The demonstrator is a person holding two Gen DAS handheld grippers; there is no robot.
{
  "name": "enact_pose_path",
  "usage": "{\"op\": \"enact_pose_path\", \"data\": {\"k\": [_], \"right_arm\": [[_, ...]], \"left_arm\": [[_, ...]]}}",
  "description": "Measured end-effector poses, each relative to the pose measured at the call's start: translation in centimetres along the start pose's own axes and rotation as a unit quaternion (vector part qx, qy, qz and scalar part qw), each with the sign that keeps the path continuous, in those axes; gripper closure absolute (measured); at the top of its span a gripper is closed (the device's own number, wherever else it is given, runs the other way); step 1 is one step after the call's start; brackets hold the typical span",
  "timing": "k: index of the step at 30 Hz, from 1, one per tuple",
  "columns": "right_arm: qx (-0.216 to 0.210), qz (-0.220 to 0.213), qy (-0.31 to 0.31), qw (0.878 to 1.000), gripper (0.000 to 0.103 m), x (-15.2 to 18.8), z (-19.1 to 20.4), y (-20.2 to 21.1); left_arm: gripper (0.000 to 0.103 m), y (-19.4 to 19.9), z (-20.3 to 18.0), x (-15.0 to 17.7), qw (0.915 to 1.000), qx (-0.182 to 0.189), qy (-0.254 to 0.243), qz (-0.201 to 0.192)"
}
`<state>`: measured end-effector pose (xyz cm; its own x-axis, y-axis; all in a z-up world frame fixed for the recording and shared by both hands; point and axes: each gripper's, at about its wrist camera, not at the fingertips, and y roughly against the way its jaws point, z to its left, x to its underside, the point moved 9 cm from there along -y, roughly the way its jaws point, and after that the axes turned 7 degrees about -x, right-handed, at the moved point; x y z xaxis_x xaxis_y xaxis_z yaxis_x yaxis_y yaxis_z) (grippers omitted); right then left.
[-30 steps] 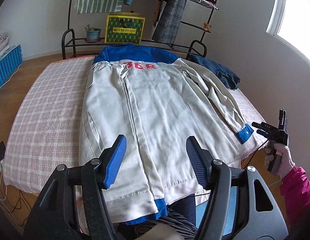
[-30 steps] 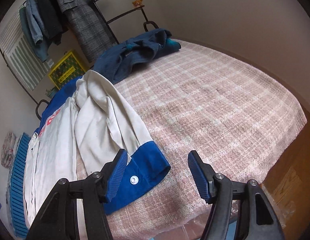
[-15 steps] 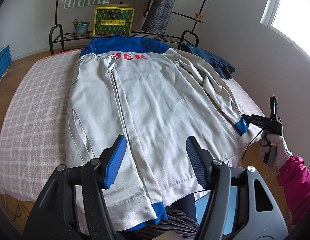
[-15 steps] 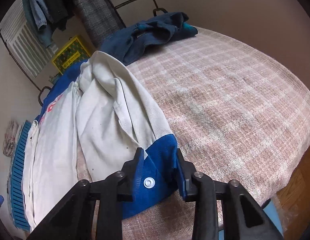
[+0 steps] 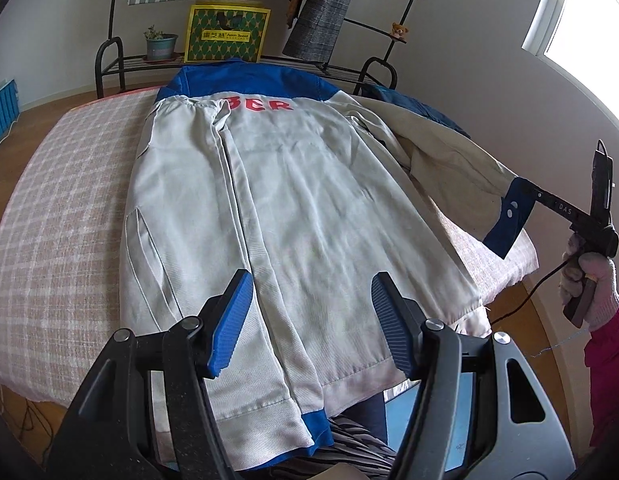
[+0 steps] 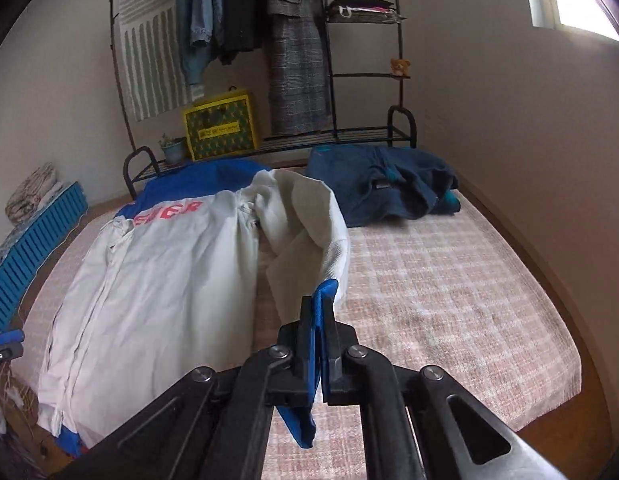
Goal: Fold large clothes
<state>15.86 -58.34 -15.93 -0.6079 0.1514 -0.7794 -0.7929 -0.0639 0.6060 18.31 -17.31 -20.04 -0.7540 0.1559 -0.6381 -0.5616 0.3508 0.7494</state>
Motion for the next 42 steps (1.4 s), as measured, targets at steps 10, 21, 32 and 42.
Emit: {"op": "enact_pose_path", "data": {"k": [10,21,32,42], "right_arm": [[-0.167,0.098,0.170,0.966,0.103,7.7,16.4,-0.3],[-0.218,0.170,0.216,0.936,0.099,14.4,18.4,-1.1],[-0.254,0.153,0.036,0.954,0.058,12.6,11.5,0.5],[-0.258,0.172,-0.182,0.933,0.049,15.2,4.5,-4.9]], "left_arm": [[0.039,-1.3,-0.1,0.7,0.9994,0.018,0.026,0.015],[0.039,-5.1,-2.3,2.8,0.9887,0.089,0.086,0.084],[0.039,-11.9,-7.5,4.0,0.9579,0.166,0.150,0.180],[0.074,-15.4,-10.8,1.8,0.9408,0.206,0.179,0.202]]}}
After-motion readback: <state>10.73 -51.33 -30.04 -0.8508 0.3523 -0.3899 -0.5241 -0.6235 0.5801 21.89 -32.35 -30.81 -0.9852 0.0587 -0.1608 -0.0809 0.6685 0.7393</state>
